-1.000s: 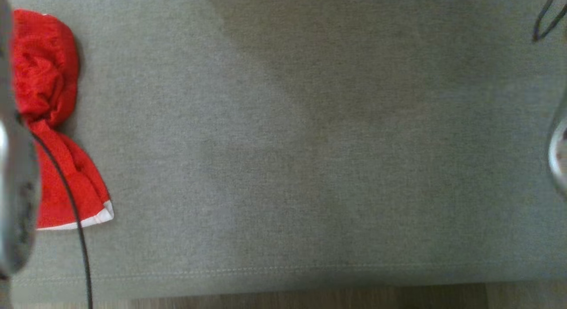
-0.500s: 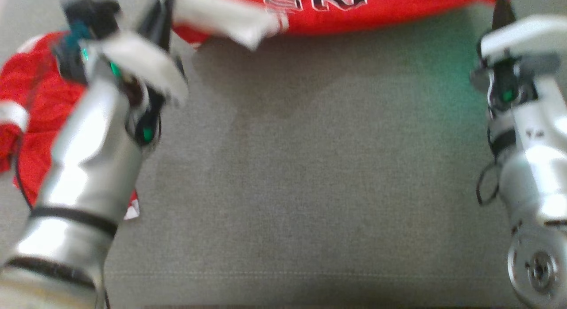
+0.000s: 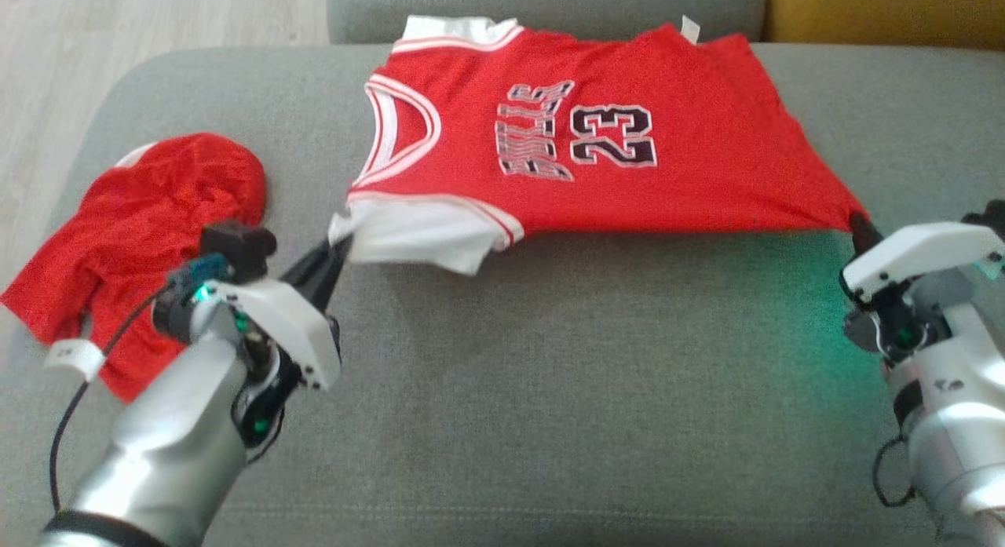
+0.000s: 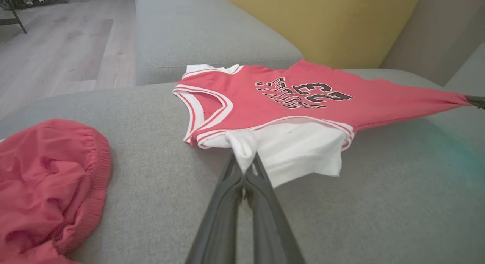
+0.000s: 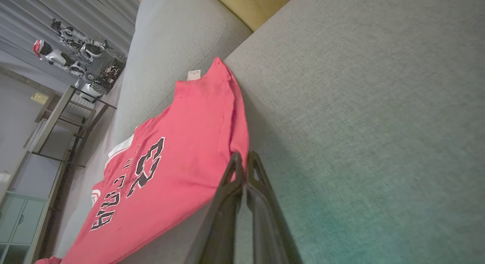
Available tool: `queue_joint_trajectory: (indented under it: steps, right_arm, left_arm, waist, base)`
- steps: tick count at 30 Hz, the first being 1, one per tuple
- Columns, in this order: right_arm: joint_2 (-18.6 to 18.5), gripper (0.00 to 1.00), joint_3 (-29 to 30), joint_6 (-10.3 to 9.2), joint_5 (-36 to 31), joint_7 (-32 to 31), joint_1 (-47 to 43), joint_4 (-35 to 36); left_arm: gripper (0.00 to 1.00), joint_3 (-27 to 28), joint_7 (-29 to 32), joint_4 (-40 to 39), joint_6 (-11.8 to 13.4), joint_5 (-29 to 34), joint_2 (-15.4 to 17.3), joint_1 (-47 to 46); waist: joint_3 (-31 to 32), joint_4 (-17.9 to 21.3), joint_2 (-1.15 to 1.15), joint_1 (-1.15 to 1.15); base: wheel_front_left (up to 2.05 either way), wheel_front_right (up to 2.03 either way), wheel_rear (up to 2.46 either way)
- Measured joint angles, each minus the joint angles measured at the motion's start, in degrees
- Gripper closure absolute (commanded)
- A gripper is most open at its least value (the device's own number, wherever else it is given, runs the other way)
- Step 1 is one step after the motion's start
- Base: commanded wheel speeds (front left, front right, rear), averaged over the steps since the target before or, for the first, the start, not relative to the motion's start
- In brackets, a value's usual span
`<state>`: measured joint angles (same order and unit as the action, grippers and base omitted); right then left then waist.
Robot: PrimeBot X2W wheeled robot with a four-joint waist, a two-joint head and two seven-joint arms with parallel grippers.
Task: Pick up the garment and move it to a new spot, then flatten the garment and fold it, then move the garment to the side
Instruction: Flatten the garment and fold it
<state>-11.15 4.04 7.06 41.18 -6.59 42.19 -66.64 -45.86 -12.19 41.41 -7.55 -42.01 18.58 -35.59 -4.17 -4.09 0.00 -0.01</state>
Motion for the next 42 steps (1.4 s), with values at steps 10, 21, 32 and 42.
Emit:
queue_joint_trajectory:
  steps: [10,21,32,42]
  right_arm:
    - [-2.1,1.00,-5.5,0.00,-0.7,-7.7,-6.5,2.2]
    - [-5.9,1.00,-8.1,0.00,4.8,-21.2,-13.3,11.5]
    - [-9.0,1.00,-6.8,0.00,7.7,-32.6,-20.7,18.7]
    - [-9.9,1.00,-2.2,0.00,6.0,-42.4,-27.5,25.1]
  left_arm:
    - [1.00,-7.4,6.5,-8.4,0.0,-4.0,6.5,7.0]
    - [1.00,-10.4,15.3,-23.1,0.0,-16.5,15.7,12.6]
    - [1.00,-10.0,18.1,-33.8,0.0,-23.9,22.9,18.8]
    - [1.00,-11.2,24.0,-41.1,0.3,-28.2,26.4,22.4]
  waist:
    - [3.9,0.8,0.00,0.00]
    - [6.9,1.4,0.00,0.00]
    - [7.5,1.9,0.00,0.00]
    - [8.5,2.5,0.00,0.00]
  base:
    - [0.00,0.00,0.00]
    - [0.00,0.00,0.00]
    - [0.00,0.00,0.00]
    - [0.00,0.00,0.00]
